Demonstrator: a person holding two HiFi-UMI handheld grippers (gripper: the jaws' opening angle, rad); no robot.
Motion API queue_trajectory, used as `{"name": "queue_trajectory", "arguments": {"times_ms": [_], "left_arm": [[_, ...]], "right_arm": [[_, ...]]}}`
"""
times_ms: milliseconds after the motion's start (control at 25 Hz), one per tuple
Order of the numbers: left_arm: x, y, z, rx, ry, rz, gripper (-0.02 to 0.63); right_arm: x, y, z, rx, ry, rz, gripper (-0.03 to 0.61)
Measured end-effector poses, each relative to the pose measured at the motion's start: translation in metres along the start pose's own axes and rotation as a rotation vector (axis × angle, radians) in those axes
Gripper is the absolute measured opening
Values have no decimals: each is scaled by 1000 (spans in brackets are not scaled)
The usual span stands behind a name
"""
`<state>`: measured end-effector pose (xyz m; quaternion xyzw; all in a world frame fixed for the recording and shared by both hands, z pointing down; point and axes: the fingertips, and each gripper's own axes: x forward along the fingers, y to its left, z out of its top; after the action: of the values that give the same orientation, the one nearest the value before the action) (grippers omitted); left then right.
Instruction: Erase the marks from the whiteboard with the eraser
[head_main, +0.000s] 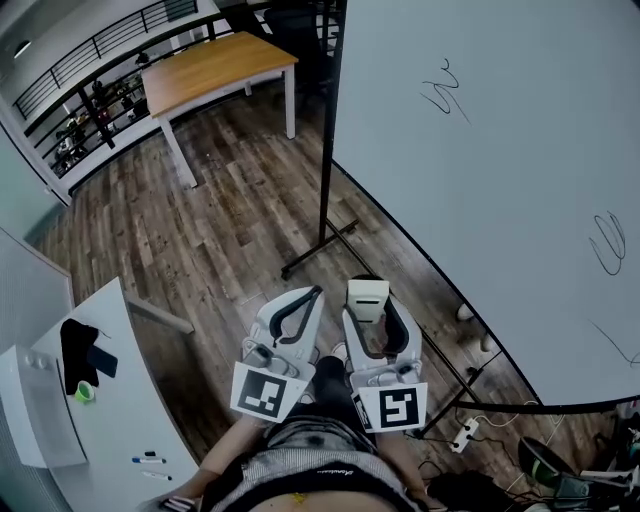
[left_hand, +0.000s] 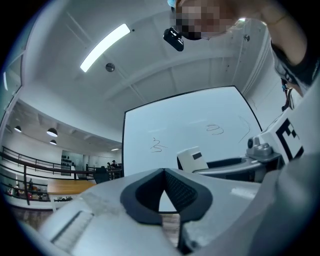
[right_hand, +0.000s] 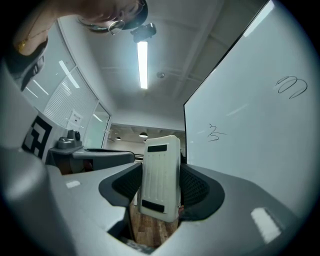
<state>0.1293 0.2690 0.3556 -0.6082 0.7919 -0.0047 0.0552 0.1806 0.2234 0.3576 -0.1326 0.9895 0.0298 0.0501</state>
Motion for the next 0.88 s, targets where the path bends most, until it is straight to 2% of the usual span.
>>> {"name": "queue_trajectory", "arguments": {"times_ms": [80,280,560,880], "left_arm": [[25,10,2,-3,-2,-6,-3],[90,29,11,50,-32,-24,-2],[162,33,2,-8,-11,-62,-3],[223,35,-6,-3,-10,-96,-3]], "right_arm": [[23,-15,1,6,-11,-2,242],[72,-58,11,-2,-41,-21,242],[114,-112,5,-12,-6,-42,242],[145,-159,3,-47,-10,-69,242]]}}
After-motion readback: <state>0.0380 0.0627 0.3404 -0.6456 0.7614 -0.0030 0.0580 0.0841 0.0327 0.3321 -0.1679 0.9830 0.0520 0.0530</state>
